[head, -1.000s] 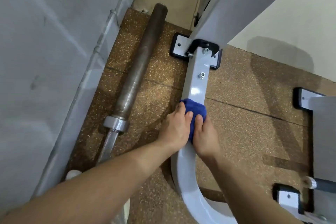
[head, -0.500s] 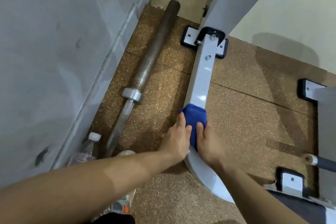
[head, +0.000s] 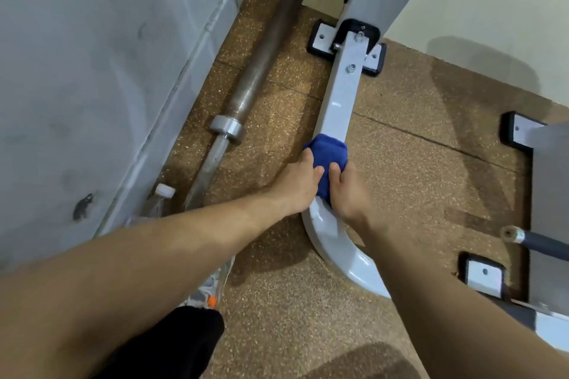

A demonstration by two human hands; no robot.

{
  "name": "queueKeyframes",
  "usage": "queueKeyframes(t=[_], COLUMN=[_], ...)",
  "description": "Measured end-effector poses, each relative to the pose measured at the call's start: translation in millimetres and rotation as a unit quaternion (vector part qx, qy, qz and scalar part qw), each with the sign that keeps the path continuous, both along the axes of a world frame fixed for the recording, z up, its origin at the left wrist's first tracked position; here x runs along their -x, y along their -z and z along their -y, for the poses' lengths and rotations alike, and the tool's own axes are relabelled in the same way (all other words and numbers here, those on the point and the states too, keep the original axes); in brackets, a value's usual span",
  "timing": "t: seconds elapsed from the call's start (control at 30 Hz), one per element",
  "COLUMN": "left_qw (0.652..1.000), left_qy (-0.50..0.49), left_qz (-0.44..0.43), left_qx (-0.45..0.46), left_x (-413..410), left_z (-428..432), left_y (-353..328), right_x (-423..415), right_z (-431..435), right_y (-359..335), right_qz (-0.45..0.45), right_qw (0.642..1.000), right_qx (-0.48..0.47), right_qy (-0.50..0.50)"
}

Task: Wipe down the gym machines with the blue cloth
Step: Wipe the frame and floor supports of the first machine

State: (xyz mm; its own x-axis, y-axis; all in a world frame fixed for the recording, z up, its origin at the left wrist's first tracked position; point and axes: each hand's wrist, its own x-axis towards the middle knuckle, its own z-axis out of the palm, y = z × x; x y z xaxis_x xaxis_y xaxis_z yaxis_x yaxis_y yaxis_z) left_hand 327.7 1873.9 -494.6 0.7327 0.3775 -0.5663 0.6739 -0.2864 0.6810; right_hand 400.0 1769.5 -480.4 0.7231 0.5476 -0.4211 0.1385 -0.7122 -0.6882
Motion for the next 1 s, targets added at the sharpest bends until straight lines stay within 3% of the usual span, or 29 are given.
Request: queueKeyframes(t=[0.17, 0.33, 0.43, 0.53, 0.83, 0.9, 1.0], left_qw=[0.999, 0.989, 0.985, 0.99, 0.99, 0.988, 0.994], left_qy=[0.006, 0.05, 0.071, 0.029, -0.068, -0.063, -0.051], left_qz=[-0.031, -0.105, -0.148, -0.133, -0.004, -0.004, -0.03], left_qx=[0.0, -0.092, -0.047, -0.025, -0.127, -0.141, -0.094], left_x=[36.1, 28.6, 27.3, 37.1, -13.8, -2.8, 44.2], left_z=[33.0, 32.6, 25.8, 36.8, 20.3, 28.1, 62.3], left_y=[-7.1, -37.6, -58.7, -49.0, -1.3, 0.5, -0.1], right_x=[29.8, 35.0, 36.4, 38.6, -13.9, -8.9, 17.2], right_z=[33.0, 39.8, 38.5, 39.2, -16.1, -5.8, 41.4], right_y=[5.1, 13.0, 15.4, 17.1, 28.2, 26.4, 25.9], right_qz=[0.025, 0.019, 0.036, 0.043, 0.031, 0.052, 0.087], right_qw=[0.998, 0.999, 0.998, 0.998, 0.999, 0.999, 0.982], right_qx=[0.017, 0.014, 0.018, 0.035, -0.03, 0.002, 0.059], right_qy=[-0.059, -0.047, -0.038, -0.03, 0.024, -0.017, -0.155])
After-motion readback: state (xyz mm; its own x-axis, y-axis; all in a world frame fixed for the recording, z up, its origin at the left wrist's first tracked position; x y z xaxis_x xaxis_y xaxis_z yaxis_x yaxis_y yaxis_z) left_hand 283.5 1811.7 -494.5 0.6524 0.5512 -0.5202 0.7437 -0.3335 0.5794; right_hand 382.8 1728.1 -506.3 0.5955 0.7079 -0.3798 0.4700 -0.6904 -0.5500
